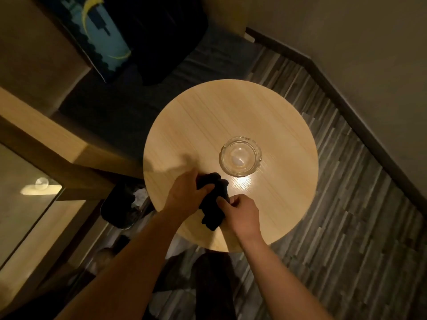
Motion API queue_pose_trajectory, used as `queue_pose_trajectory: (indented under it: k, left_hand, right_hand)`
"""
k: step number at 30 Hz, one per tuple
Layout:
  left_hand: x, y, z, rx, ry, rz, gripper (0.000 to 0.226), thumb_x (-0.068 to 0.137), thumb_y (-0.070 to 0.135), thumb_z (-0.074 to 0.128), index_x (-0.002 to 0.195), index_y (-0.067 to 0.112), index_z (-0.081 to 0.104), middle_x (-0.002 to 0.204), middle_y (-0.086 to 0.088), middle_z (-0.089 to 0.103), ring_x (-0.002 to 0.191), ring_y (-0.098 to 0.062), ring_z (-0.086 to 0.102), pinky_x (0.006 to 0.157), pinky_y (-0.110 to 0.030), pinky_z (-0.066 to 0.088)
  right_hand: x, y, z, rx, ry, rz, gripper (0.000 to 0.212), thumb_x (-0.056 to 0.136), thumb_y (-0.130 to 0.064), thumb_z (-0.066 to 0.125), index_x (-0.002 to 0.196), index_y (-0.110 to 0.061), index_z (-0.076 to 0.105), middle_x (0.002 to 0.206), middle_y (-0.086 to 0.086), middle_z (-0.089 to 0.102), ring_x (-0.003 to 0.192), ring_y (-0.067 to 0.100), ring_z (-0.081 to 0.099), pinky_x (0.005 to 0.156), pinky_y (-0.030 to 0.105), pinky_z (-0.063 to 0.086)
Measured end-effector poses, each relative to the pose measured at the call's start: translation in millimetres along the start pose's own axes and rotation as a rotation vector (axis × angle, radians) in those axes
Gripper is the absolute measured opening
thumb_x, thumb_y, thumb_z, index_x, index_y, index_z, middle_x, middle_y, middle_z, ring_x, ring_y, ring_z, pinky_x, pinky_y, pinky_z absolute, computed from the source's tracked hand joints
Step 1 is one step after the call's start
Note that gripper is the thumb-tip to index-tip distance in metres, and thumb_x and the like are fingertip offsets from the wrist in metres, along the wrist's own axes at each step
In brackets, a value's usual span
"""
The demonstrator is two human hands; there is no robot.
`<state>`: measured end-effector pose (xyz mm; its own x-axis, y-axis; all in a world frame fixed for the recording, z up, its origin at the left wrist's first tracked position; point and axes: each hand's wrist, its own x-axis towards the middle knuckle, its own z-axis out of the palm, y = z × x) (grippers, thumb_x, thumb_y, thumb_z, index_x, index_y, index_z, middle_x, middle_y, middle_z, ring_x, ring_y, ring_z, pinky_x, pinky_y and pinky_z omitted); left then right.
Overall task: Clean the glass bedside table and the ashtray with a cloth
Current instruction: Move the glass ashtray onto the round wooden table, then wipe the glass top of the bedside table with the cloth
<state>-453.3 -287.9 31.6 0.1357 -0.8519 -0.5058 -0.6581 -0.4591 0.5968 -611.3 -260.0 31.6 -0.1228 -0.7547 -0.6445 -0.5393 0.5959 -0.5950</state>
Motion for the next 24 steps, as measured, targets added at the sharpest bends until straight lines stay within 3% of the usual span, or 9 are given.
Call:
queue_pose_trajectory:
  k: [3, 8, 10, 11, 14, 16, 18, 20, 24]
  left_hand:
    - [-5, -3, 2, -0.003, -0.007, -0.019, 0.035, 0.099, 0.032, 0.068, 0.122, 0.006, 0.064, 0.105, -0.003, 0.066, 0.091, -0.012, 0.057, 0.077, -0.022, 0.041]
    - [-20, -10, -10, -0.094, -0.083, -0.062, 0.029, 0.105, 0.033, 0.057, 0.11, 0.005, 0.064, 0.093, -0.004, 0.065, 0.085, -0.016, 0.062, 0.069, -0.02, 0.045]
    - [-32, -19, -20, -0.266, -0.102, -0.096, 0.021, 0.107, 0.032, 0.053, 0.103, 0.013, 0.062, 0.095, -0.005, 0.069, 0.089, -0.021, 0.067, 0.075, -0.025, 0.054]
    - [-39, -24, -25, -0.394, -0.108, -0.122, 0.018, 0.107, 0.032, 0.052, 0.103, 0.018, 0.063, 0.098, -0.005, 0.071, 0.094, -0.024, 0.071, 0.079, -0.028, 0.058]
    - [-66, -31, -41, -0.77, -0.099, -0.19, 0.021, 0.11, 0.024, 0.047, 0.113, 0.023, 0.067, 0.105, -0.002, 0.076, 0.096, -0.011, 0.076, 0.075, -0.022, 0.06]
    - [-85, -41, -52, -0.976, -0.061, -0.227, 0.027, 0.111, 0.019, 0.043, 0.123, 0.017, 0.068, 0.11, -0.006, 0.077, 0.098, -0.008, 0.076, 0.075, -0.019, 0.059]
    - [-101, -56, -62, -1.114, 0.003, -0.247, 0.031, 0.111, 0.02, 0.043, 0.129, 0.012, 0.068, 0.118, -0.01, 0.077, 0.109, -0.018, 0.074, 0.085, -0.029, 0.061]
    - [-113, -74, -78, -1.176, 0.123, -0.308, 0.028, 0.109, 0.023, 0.048, 0.122, 0.012, 0.07, 0.115, -0.008, 0.078, 0.112, -0.024, 0.073, 0.091, -0.037, 0.059]
    - [-137, -111, -112, -1.283, 0.279, -0.357, 0.025, 0.108, 0.025, 0.05, 0.115, 0.011, 0.069, 0.108, -0.007, 0.079, 0.102, -0.02, 0.075, 0.077, -0.029, 0.058]
  right_hand:
    - [1, -6, 9, 0.026, -0.035, 0.001, 0.032, 0.089, -0.03, 0.072, 0.069, -0.013, 0.054, 0.063, -0.001, 0.056, 0.059, 0.013, 0.052, 0.056, 0.026, 0.035]
    - [-6, -16, 8, 0.175, -0.127, -0.02, 0.035, 0.089, -0.032, 0.074, 0.079, -0.004, 0.056, 0.078, 0.016, 0.072, 0.069, 0.029, 0.071, 0.063, 0.042, 0.056]
    - [-16, -25, 5, 0.293, -0.209, -0.028, 0.043, 0.089, -0.032, 0.072, 0.088, 0.006, 0.052, 0.082, 0.027, 0.072, 0.068, 0.042, 0.073, 0.061, 0.055, 0.06]
    - [-21, -32, 5, 0.342, -0.244, -0.035, 0.043, 0.091, -0.031, 0.071, 0.091, 0.008, 0.051, 0.082, 0.03, 0.071, 0.067, 0.046, 0.072, 0.059, 0.056, 0.06]
    - [-39, -52, 9, 0.368, -0.293, -0.058, 0.04, 0.097, -0.027, 0.066, 0.096, 0.01, 0.053, 0.079, 0.03, 0.07, 0.066, 0.046, 0.071, 0.055, 0.045, 0.056]
    - [-53, -64, 22, 0.341, -0.335, -0.086, 0.048, 0.095, -0.04, 0.066, 0.099, 0.007, 0.057, 0.083, 0.03, 0.069, 0.072, 0.048, 0.07, 0.061, 0.049, 0.056]
    - [-64, -76, 39, 0.302, -0.382, -0.111, 0.059, 0.086, -0.056, 0.065, 0.096, 0.001, 0.058, 0.085, 0.026, 0.067, 0.074, 0.047, 0.068, 0.064, 0.05, 0.054]
    - [-75, -88, 57, 0.232, -0.421, -0.152, 0.064, 0.082, -0.064, 0.063, 0.092, -0.002, 0.055, 0.08, 0.014, 0.062, 0.073, 0.034, 0.063, 0.065, 0.045, 0.049]
    - [-95, -115, 100, 0.112, -0.517, -0.228, 0.053, 0.085, -0.068, 0.059, 0.091, -0.016, 0.057, 0.089, 0.014, 0.069, 0.082, 0.035, 0.069, 0.073, 0.051, 0.055]
